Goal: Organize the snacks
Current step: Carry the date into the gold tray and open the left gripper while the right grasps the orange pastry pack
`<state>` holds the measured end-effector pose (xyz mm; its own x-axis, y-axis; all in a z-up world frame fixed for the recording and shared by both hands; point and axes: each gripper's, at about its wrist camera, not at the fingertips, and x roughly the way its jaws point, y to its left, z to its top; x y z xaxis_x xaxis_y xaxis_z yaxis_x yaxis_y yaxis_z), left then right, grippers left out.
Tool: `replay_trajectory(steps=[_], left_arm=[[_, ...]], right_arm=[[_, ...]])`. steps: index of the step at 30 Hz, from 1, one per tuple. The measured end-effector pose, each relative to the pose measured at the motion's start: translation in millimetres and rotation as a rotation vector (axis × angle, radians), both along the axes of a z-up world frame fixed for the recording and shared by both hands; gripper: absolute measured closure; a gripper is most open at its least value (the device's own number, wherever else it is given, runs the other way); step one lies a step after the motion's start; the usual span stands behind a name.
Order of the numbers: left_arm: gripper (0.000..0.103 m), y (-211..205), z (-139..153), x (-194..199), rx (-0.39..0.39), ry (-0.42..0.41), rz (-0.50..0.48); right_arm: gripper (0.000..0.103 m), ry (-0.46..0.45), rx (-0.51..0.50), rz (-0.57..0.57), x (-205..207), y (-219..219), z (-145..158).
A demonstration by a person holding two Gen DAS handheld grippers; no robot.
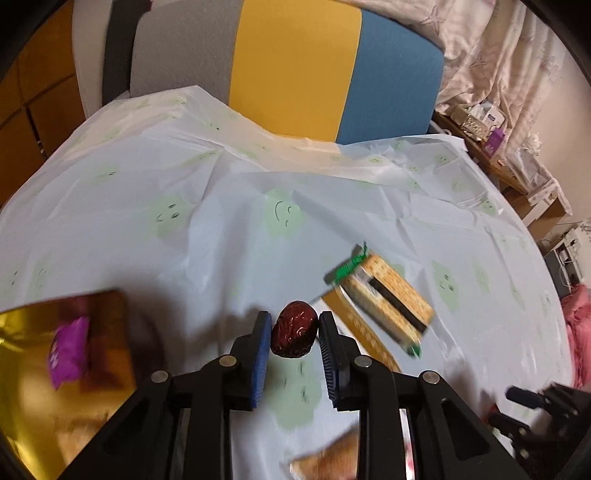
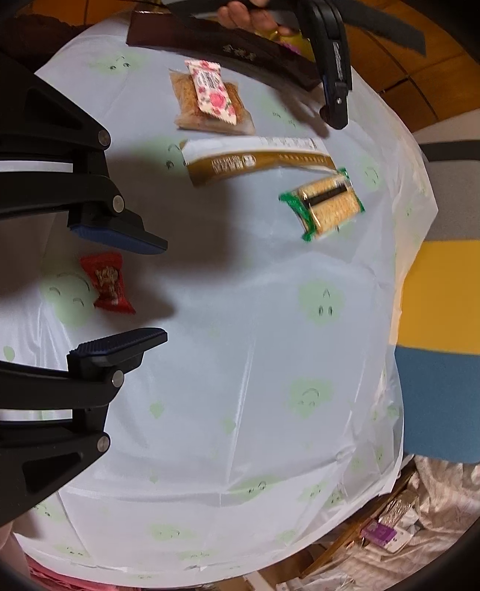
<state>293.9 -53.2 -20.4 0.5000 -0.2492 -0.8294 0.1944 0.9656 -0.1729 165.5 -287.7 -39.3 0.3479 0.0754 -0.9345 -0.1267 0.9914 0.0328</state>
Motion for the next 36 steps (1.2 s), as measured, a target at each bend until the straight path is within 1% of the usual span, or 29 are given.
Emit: replay_trajectory(steps=[3, 5, 6, 9, 14, 17, 21, 25, 29, 31, 35, 36], left_arm=[[0.077, 8, 9, -20, -0.005, -0.027, 0.001], [0.077, 16, 13, -33, -0.015, -0.038, 0.001], [0.077, 21, 16, -42, -0.023, -0.045, 0.005], [0.077, 33, 23, -60, -0.064, -0.057, 0.009], [0.077, 48, 32, -84, -0.082, -0.087, 0.011], [0.077, 54, 35, -96, -0.085, -0.101, 0.008], [0.077, 61, 38, -105, -0.094, -0.112, 0.009], [0.077, 73, 40, -114, -0.106, -0.124, 0.014], [0.077, 84, 40, -118, -0.127, -0.125, 0.029], [0.077, 87, 40, -121, -0.137, -0.126, 0.034], [0.077, 96, 40, -129, -0.152, -0.129, 0.047], [0.077, 98, 40, -131, -0.152, -0.132, 0.05]], right_arm=[[0.061, -0.004, 0.05, 0.049, -3, 8, 2], [0.061, 0.0, 0.063, 0.086, -5, 17, 1], [0.061, 0.002, 0.067, 0.104, -6, 22, 1], [0.061, 0.007, 0.124, 0.139, -6, 35, 5], [0.061, -0.054, 0.177, 0.189, -1, 69, 23], [0.061, -0.083, 0.194, 0.218, 11, 98, 29], [0.061, -0.078, 0.145, 0.269, 30, 142, 22], [0.061, -0.013, 0.087, 0.315, 31, 163, 7], [0.061, 0.007, 0.033, 0.379, 4, 160, 4], [0.061, 0.02, 0.019, 0.39, -7, 152, 5], [0.061, 0.022, 0.028, 0.368, -18, 138, 5], [0.056, 0.027, 0.042, 0.355, -18, 135, 4]])
